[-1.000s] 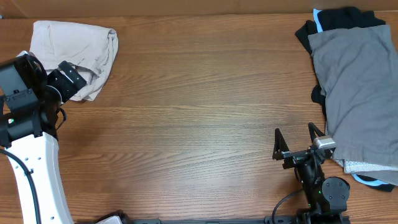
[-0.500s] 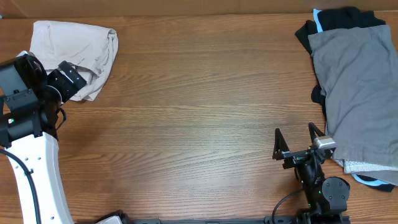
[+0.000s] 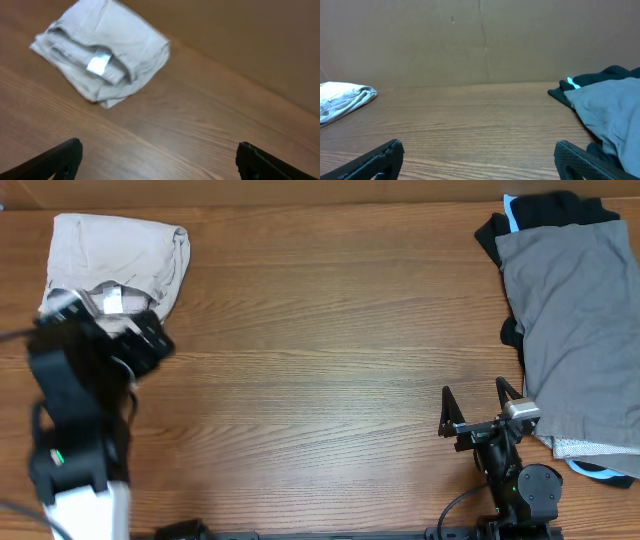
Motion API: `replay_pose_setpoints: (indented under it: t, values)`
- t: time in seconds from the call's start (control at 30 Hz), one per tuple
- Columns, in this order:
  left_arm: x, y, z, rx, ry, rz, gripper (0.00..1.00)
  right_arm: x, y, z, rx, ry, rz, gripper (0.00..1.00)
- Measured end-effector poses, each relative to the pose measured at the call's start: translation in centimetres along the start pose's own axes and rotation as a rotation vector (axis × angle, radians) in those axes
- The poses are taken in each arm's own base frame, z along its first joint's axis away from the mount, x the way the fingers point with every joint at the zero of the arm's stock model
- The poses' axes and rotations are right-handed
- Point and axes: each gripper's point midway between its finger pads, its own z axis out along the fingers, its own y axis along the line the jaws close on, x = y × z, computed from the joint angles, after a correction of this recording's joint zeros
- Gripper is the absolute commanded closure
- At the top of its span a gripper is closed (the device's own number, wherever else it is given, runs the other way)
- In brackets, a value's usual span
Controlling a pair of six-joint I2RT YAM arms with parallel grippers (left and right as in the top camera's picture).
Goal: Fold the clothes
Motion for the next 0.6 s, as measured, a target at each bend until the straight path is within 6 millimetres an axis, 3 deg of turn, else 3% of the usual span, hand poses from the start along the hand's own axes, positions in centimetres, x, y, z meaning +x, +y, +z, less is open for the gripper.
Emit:
replay_pose_setpoints:
  t: [0.3, 0.6]
  values:
    - [4.1, -0.8, -1.7, 0.193, -0.284, 0.085, 0.00, 0.0, 0.0, 0.0, 0.000, 0.000, 0.000, 0.00]
    - [10.0, -1.7, -1.9, 0.357, -0.412, 0.294, 0.00, 0.0, 0.0, 0.0, 0.000, 0.000, 0.000, 0.00]
